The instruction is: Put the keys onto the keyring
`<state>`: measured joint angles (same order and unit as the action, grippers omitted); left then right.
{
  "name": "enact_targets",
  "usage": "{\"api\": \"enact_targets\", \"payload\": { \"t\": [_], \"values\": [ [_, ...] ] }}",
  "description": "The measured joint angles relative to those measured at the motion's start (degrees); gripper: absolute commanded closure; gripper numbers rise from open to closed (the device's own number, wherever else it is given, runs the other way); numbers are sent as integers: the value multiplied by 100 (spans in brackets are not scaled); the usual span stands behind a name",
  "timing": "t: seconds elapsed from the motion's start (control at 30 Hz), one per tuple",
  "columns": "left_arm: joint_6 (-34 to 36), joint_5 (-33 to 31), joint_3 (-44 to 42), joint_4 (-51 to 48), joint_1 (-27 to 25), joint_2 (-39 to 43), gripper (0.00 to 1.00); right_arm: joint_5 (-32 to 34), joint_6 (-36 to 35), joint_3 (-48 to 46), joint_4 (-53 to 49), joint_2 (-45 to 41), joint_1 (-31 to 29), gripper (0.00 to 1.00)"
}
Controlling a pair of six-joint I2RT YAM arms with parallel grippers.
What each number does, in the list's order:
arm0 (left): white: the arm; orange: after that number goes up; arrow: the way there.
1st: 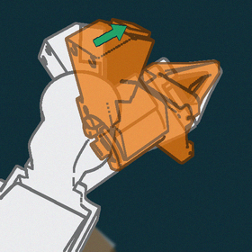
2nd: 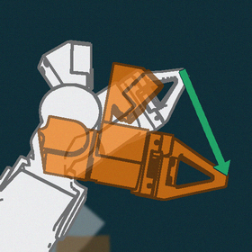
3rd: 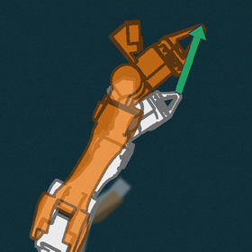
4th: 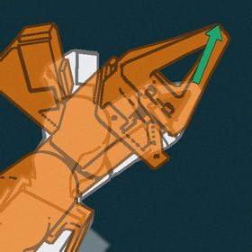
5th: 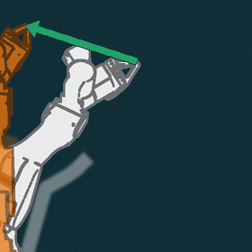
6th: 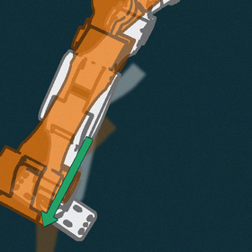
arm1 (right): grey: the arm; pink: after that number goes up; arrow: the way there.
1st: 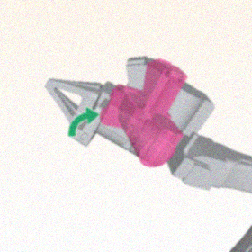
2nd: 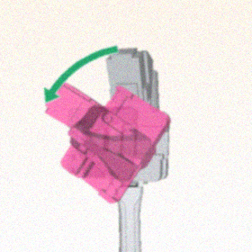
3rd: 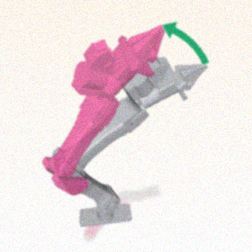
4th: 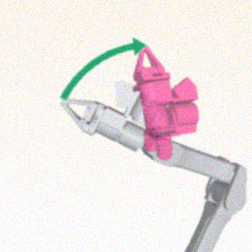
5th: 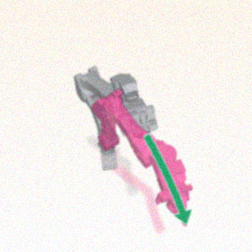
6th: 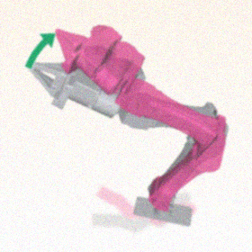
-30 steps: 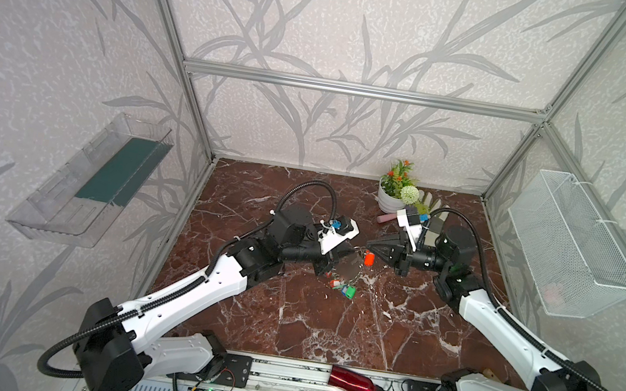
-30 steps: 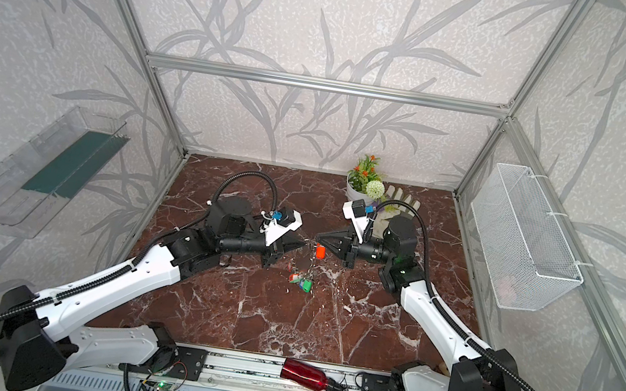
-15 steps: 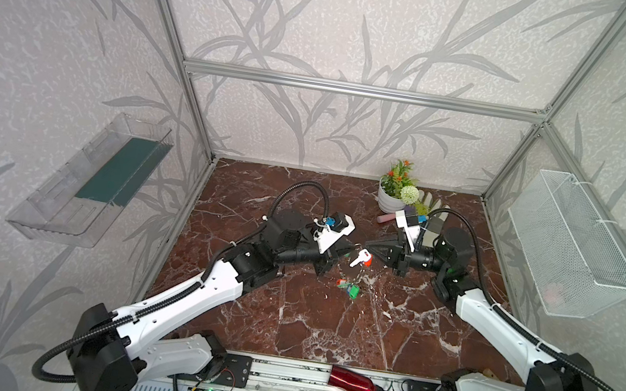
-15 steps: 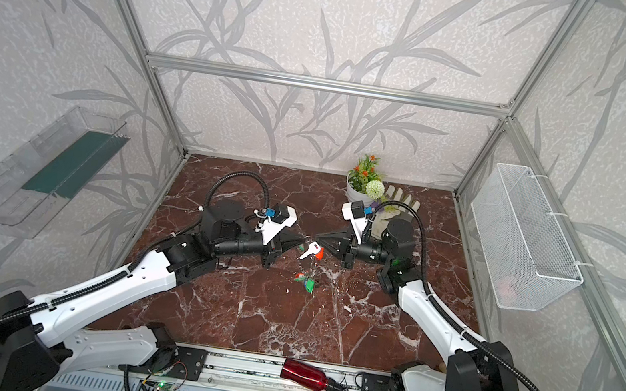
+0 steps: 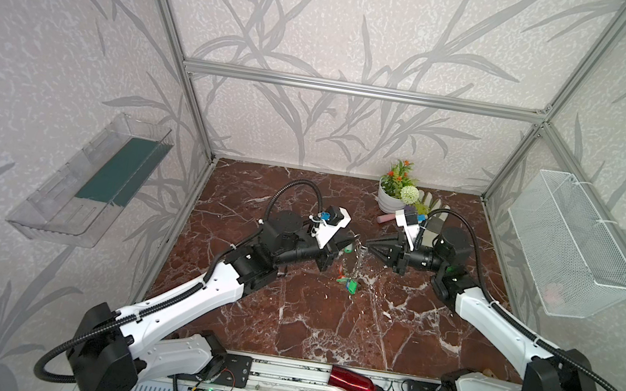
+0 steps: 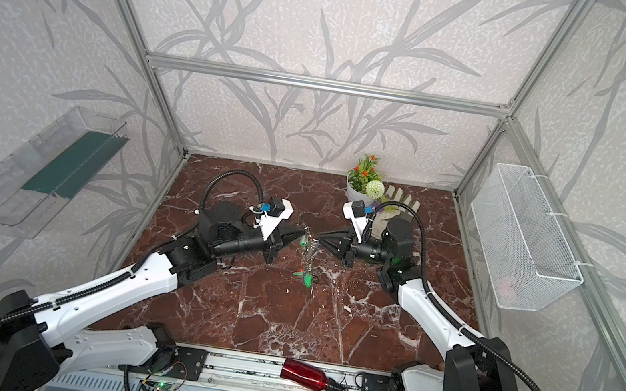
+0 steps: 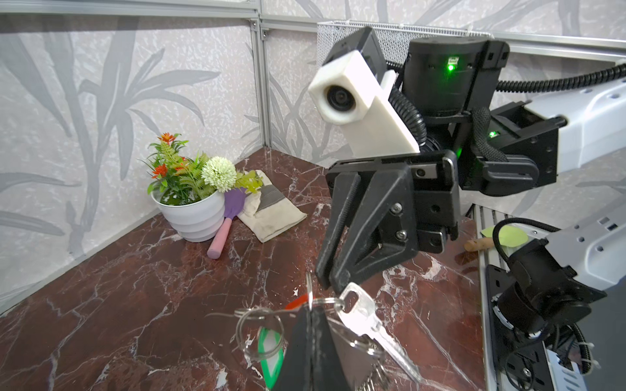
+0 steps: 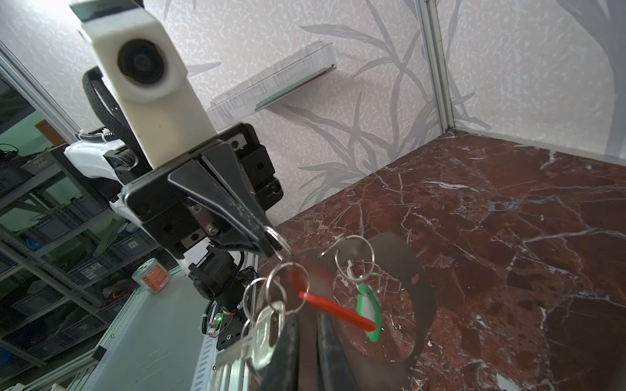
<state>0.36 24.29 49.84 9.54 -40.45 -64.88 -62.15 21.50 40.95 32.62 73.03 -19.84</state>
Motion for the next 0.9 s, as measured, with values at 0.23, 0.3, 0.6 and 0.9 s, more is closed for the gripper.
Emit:
{"api": "enact_targets", "payload": {
  "t": [0.23,0.3,0.6,0.9],
  "values": [
    [-42,-24,-83,92,0,0,100,225,24,-4,-260,-243,122,70],
    [-42,-24,-98,122,0,0,100,323,9,-2,-358,-400,166,69],
    [-203,-33,-173,365,0,-7,100,625,-35,17,-634,-846,199,56],
    [-662,0,-337,1099,0,-48,100,796,181,15,-326,-769,267,50]
  ]
}}
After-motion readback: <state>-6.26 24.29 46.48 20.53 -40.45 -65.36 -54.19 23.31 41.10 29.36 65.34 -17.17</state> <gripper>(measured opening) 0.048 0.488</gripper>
